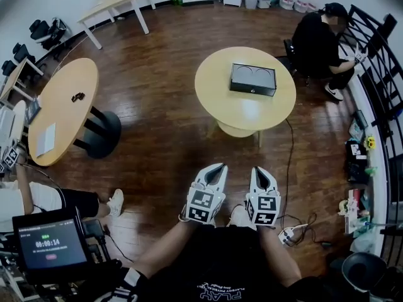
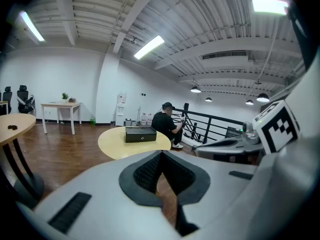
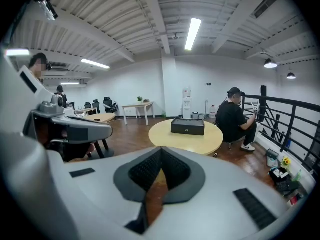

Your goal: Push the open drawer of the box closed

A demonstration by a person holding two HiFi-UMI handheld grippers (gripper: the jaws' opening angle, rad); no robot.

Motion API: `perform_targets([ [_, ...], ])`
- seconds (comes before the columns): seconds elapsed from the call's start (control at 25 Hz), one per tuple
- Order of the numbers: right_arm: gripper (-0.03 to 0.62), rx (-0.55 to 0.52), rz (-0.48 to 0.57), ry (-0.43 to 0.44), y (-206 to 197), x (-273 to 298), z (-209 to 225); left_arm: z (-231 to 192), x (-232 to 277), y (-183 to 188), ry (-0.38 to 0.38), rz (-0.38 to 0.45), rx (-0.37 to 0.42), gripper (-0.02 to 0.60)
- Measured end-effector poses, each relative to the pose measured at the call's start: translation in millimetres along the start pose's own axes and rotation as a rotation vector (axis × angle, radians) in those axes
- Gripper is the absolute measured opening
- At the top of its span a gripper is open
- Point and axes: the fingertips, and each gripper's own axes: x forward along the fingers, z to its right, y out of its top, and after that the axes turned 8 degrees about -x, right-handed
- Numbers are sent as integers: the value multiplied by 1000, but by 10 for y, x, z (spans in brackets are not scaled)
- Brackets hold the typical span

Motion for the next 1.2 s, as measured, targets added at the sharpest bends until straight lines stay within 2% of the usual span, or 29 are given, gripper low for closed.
perform_targets([
  [0.36, 5, -1, 73, -28, 206, 18, 136, -193, 81, 141, 45, 30, 7, -3],
  [0.6, 5, -59, 79, -54, 285, 68, 173, -238, 108, 252, 65, 47, 19, -3],
  [0.88, 5, -68, 155, -25, 485, 61, 147, -283, 87, 325, 93, 61, 24, -3],
  [1.2, 5, -66, 155, -10, 506, 152, 135, -308, 117, 354, 92, 62, 23, -3],
])
